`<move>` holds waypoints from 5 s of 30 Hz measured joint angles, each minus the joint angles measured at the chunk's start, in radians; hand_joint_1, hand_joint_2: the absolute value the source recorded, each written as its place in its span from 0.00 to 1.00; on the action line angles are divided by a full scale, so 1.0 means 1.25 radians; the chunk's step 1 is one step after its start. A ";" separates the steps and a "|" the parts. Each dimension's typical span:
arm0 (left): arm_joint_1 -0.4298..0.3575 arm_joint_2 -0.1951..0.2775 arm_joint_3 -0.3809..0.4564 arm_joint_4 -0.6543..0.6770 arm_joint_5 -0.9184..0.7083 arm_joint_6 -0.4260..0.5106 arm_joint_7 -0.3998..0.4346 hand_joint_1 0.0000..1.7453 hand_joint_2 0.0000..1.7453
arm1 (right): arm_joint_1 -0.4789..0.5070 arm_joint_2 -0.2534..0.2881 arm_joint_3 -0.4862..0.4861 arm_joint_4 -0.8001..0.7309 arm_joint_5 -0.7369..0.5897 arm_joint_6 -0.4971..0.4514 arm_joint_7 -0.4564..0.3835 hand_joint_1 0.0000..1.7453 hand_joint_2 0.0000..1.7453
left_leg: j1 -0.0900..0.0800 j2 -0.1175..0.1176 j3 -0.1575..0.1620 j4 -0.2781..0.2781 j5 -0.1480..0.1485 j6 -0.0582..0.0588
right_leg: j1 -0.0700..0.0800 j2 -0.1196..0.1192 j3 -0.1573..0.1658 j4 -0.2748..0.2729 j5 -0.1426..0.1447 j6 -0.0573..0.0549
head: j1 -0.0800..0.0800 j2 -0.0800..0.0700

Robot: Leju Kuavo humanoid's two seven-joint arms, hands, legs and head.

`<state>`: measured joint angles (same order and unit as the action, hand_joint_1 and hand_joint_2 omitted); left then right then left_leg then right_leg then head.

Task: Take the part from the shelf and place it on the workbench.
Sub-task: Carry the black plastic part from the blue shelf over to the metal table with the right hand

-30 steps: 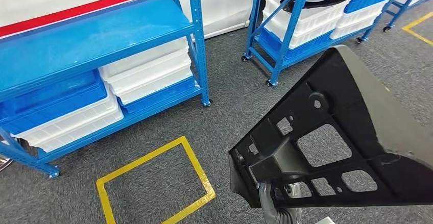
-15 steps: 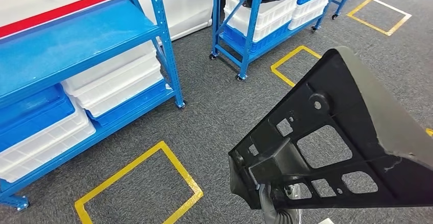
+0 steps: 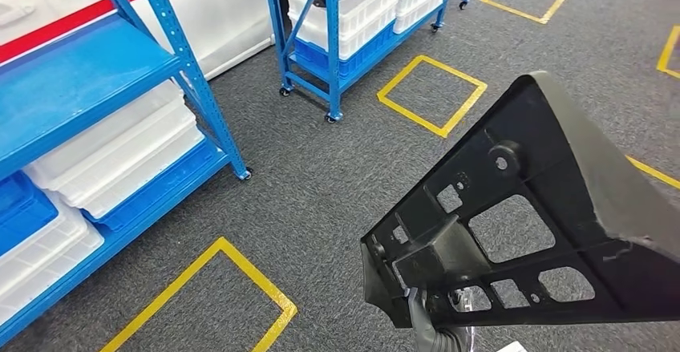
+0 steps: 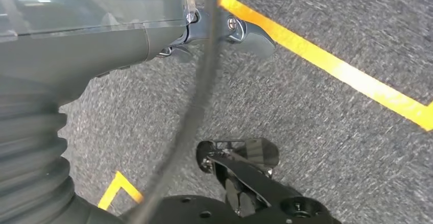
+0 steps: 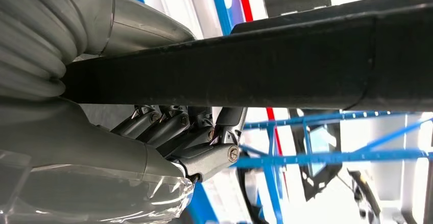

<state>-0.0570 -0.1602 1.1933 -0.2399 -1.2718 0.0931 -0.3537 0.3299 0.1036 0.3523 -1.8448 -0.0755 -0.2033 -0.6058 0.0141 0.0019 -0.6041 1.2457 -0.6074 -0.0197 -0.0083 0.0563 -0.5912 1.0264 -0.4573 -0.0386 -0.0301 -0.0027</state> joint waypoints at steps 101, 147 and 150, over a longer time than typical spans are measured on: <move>-0.018 0.021 -0.002 -0.005 -0.034 -0.002 -0.004 0.00 1.00 | 0.134 0.081 -0.124 -0.013 0.083 0.075 -0.004 1.00 1.00 | 0.008 -0.021 0.055 -0.189 0.094 0.026 | 0.002 0.015 -0.010 0.040 -0.045 0.036 | 0.000 0.000; -0.017 0.026 -0.002 -0.003 -0.038 -0.005 -0.004 0.00 1.00 | 0.132 0.084 -0.139 0.002 0.093 0.077 0.003 1.00 1.00 | 0.001 0.060 0.072 -0.157 0.042 0.000 | 0.002 -0.059 0.021 -0.017 -0.018 0.017 | 0.000 0.000; -0.013 0.025 -0.002 -0.002 -0.039 -0.006 -0.005 0.00 1.00 | 0.129 0.086 -0.139 0.002 0.097 0.077 0.008 1.00 1.00 | 0.003 0.008 0.001 -0.009 -0.029 -0.005 | 0.000 -0.032 0.024 -0.018 -0.017 0.011 | 0.000 0.000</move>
<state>-0.0728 -0.1286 1.1906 -0.2422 -1.3204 0.0861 -0.3593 0.4916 0.2113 0.1781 -1.8421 0.0455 -0.1072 -0.5959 0.0183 0.0122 -0.6030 1.2341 -0.6441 -0.0261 -0.0077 0.0158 -0.5615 1.0034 -0.4782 -0.0253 -0.0303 -0.0027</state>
